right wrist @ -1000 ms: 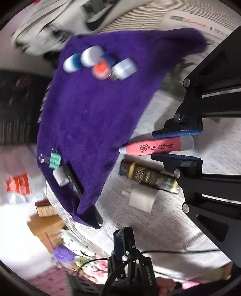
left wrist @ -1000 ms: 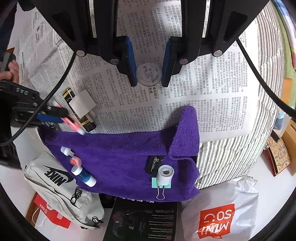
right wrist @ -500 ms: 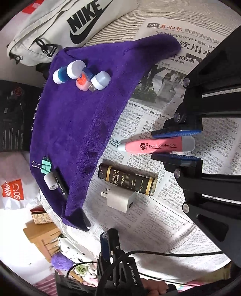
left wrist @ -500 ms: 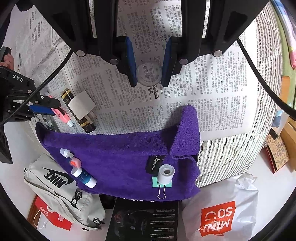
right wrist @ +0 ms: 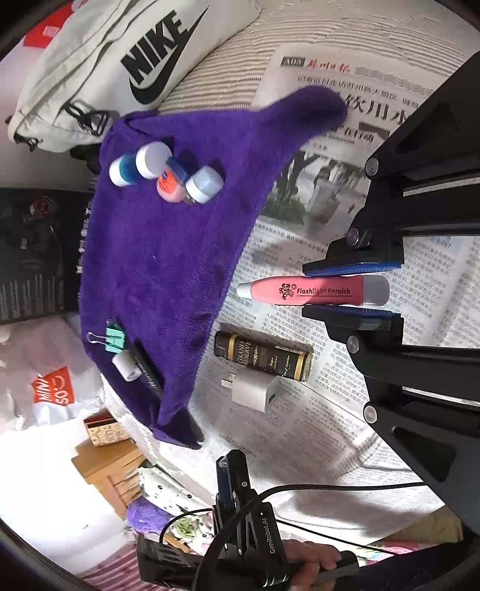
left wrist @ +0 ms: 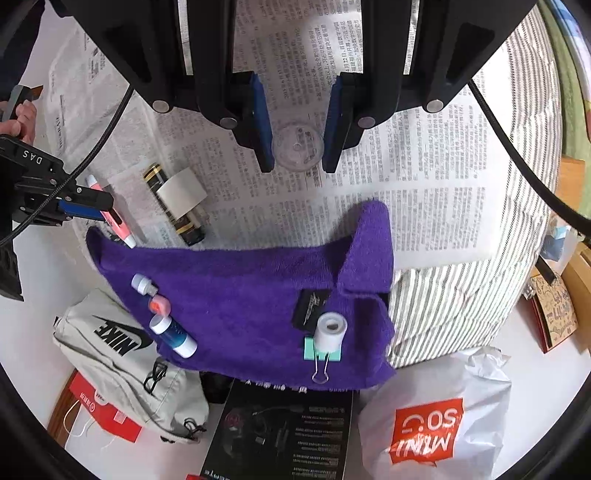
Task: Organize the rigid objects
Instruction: 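Set the pink highlighter on the towel with the right gripper while the left carries the clear cap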
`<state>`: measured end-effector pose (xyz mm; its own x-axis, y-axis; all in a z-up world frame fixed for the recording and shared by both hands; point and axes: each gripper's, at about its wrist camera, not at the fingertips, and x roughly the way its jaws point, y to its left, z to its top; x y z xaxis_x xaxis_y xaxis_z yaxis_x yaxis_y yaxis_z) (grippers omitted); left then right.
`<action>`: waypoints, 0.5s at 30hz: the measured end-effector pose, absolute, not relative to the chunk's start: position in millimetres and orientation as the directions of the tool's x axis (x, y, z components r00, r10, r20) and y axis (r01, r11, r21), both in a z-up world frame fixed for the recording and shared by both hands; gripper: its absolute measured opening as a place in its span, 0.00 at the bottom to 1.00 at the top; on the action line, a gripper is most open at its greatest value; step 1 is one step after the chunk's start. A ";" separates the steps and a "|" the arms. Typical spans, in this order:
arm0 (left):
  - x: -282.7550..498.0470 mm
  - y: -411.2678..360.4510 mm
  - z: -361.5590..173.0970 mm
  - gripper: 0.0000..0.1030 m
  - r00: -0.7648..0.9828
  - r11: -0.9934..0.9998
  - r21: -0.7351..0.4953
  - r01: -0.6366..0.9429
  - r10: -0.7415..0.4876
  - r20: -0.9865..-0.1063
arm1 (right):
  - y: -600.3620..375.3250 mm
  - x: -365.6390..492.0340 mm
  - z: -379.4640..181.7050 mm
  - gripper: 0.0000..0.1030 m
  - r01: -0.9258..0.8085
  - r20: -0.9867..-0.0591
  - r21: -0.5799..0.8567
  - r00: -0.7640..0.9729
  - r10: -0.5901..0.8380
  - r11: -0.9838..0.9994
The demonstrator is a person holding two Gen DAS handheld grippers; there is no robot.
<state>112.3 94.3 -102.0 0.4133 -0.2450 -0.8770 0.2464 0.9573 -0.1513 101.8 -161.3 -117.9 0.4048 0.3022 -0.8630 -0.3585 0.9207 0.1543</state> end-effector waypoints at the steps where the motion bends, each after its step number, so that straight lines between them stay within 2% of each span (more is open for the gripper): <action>1: 112.9 93.8 -99.2 0.25 0.416 0.957 -0.149 0.248 -0.244 -0.876 | -163.7 102.5 -115.9 0.15 -0.354 -0.862 0.156 0.408 0.302 0.922; 15: 131.5 80.4 -71.6 0.25 0.445 0.948 -0.144 0.282 -0.263 -0.856 | -191.7 118.7 -92.4 0.15 -0.303 -0.834 0.179 0.457 0.308 0.936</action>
